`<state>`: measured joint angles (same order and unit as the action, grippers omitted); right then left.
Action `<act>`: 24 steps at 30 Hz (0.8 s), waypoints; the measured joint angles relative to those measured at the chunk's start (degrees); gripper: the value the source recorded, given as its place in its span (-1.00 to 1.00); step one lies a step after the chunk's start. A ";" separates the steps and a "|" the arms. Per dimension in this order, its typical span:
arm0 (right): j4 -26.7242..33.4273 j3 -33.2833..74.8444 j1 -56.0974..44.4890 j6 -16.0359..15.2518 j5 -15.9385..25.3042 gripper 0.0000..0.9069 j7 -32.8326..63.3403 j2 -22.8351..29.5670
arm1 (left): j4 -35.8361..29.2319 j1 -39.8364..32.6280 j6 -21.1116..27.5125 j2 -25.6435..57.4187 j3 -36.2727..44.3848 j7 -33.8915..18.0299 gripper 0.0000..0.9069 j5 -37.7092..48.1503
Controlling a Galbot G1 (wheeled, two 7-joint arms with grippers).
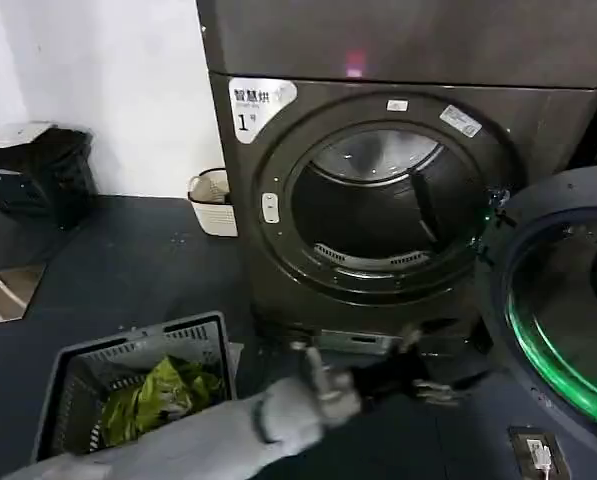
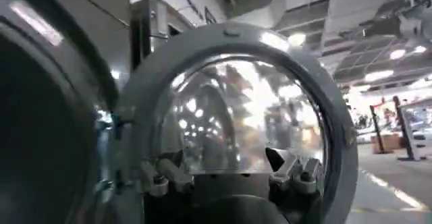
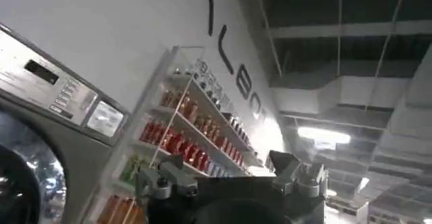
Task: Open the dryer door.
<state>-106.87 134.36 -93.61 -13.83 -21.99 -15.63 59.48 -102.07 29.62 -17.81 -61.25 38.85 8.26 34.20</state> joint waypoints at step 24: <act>3.92 5.09 1.60 2.03 7.63 1.00 -0.58 -3.56 | -17.11 7.57 10.85 43.78 -9.16 1.70 1.00 4.22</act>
<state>-102.95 139.45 -92.01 -11.80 -14.36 -16.21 55.92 -119.18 37.20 -6.96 -17.47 29.69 9.96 38.42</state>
